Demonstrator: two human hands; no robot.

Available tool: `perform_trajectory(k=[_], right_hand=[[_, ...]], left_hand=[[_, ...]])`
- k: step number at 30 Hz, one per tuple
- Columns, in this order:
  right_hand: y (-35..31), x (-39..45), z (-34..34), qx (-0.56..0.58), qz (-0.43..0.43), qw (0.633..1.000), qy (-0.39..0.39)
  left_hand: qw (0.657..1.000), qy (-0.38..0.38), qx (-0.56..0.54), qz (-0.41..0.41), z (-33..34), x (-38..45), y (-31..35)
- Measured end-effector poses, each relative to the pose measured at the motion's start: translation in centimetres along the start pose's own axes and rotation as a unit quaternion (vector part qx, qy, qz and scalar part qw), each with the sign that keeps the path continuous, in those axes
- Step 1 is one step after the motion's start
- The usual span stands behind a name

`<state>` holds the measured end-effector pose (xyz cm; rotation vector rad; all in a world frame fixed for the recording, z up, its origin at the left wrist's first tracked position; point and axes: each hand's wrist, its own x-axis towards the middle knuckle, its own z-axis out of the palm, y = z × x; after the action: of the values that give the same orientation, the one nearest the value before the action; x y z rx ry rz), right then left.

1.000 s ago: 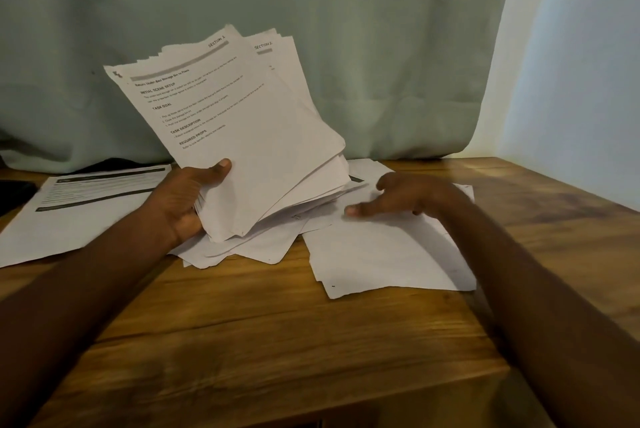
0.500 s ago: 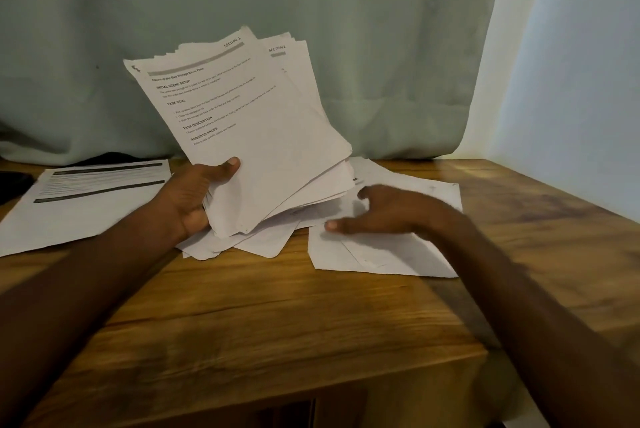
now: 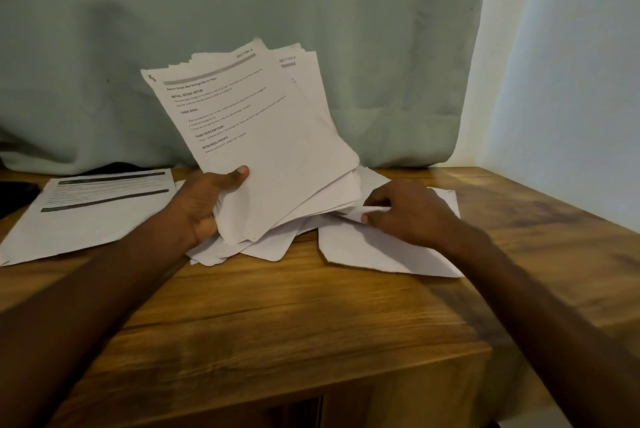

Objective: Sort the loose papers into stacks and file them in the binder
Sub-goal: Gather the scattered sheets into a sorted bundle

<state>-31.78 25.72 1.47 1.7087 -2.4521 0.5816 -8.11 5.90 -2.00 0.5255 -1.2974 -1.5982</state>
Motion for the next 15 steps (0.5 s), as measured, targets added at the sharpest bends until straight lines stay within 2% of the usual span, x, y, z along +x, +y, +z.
perform_trajectory(k=[5, 8, 10, 12, 14, 15], right_hand=[[-0.6, -1.0, -1.5, -0.131, -0.021, 0.985, 0.11], [-0.6, -2.0, -4.6, -0.116, -0.016, 0.978, 0.17], [0.2, -2.6, -7.3, -0.083, -0.002, 0.967, 0.241], [1.2, -2.9, -9.9, 0.011, 0.006, 0.945, 0.327], [2.2, -2.6, -11.1, 0.207, 0.008, 0.899, 0.386], [2.7, -2.2, -11.0, 0.313, 0.013, 0.867, 0.387]], left_hand=[[1.0, 0.01, 0.012, 0.013, -0.2, 0.0, 0.2], [1.0, 0.016, -0.004, 0.015, -0.6, 0.2, 0.5], [1.0, 0.02, -0.022, 0.008, -0.9, 0.3, 0.5], [0.999, 0.03, -0.041, 0.005, -1.1, 0.6, 0.4], [0.998, 0.035, -0.053, 0.007, -1.1, 0.8, 0.4], [0.998, 0.035, -0.055, 0.009, -1.1, 0.7, 0.5]])
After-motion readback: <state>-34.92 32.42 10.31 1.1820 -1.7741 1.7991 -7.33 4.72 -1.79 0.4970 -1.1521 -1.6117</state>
